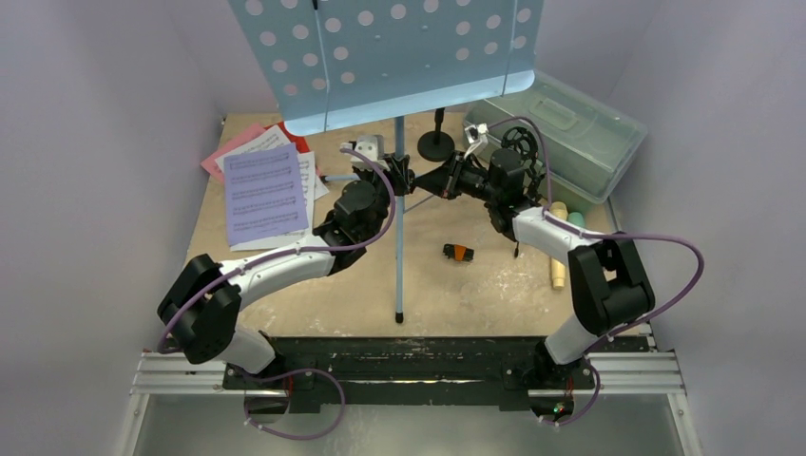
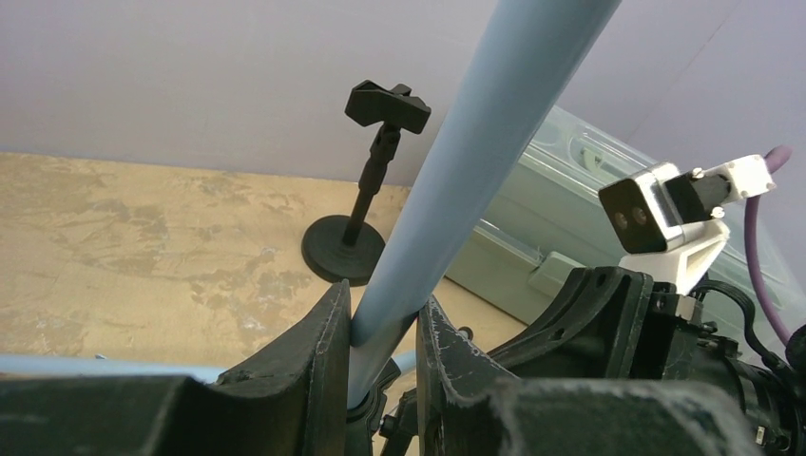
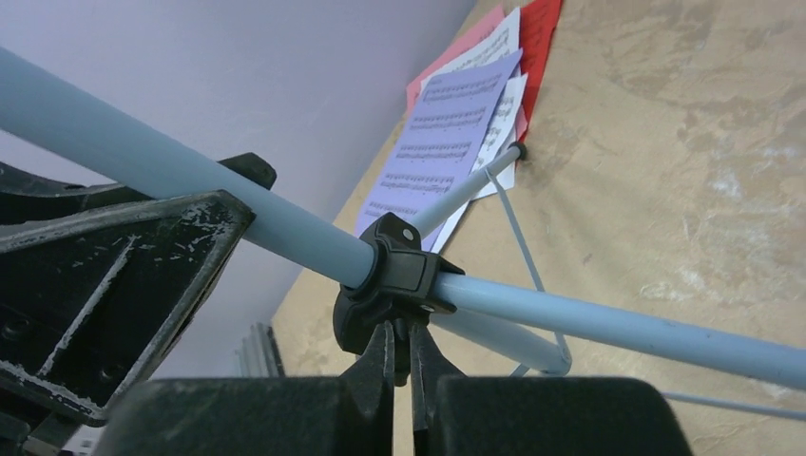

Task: Pack up the instrument practice props
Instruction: Unscrew the knob on the music stand.

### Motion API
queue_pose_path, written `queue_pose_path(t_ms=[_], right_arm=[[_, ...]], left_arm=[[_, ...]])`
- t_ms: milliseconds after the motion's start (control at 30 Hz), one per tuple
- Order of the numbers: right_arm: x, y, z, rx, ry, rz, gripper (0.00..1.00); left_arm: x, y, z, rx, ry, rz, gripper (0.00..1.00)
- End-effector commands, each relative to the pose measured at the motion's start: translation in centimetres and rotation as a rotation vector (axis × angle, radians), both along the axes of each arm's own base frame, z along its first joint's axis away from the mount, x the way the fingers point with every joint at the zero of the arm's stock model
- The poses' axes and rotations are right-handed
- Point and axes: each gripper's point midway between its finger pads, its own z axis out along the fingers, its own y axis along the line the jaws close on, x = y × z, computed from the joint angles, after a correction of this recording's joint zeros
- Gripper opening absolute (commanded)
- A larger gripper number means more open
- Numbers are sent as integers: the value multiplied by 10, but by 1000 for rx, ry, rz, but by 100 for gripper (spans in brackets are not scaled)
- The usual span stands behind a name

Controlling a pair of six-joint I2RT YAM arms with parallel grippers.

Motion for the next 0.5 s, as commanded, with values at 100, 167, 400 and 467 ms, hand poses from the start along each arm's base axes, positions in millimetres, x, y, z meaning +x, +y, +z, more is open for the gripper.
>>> queue_pose_path(t_ms=[100, 167, 400, 467], right_arm=[[-5, -1, 24, -193, -421, 6, 0], [-9, 2, 25, -300, -581, 23, 0], [-22, 15, -4, -724, -973, 135, 0], [-25, 13, -14, -841, -1057, 143, 0]], left_arm=[[-4, -6, 16, -162, 54, -17, 0], [-3, -6, 15, -173, 62, -24, 0], [-3, -8, 12, -176, 78, -44, 0], [-4, -8, 12, -176, 79, -48, 0]])
